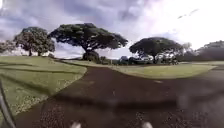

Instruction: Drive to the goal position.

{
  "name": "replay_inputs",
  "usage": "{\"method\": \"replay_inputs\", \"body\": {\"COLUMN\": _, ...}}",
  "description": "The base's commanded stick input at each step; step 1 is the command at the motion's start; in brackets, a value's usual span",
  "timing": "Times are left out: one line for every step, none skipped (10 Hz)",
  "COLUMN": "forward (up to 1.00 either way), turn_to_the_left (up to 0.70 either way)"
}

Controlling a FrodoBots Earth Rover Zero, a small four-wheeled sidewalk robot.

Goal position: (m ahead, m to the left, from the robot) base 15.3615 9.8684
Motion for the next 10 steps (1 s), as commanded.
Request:
{"method": "replay_inputs", "body": {"forward": 0.70, "turn_to_the_left": 0.00}}
{"method": "replay_inputs", "body": {"forward": 0.70, "turn_to_the_left": 0.00}}
{"method": "replay_inputs", "body": {"forward": 0.70, "turn_to_the_left": 0.00}}
{"method": "replay_inputs", "body": {"forward": 0.70, "turn_to_the_left": 0.00}}
{"method": "replay_inputs", "body": {"forward": 0.70, "turn_to_the_left": 0.00}}
{"method": "replay_inputs", "body": {"forward": 0.70, "turn_to_the_left": 0.00}}
{"method": "replay_inputs", "body": {"forward": 0.70, "turn_to_the_left": 0.00}}
{"method": "replay_inputs", "body": {"forward": 0.70, "turn_to_the_left": 0.00}}
{"method": "replay_inputs", "body": {"forward": 0.70, "turn_to_the_left": 0.00}}
{"method": "replay_inputs", "body": {"forward": 0.70, "turn_to_the_left": 0.06}}
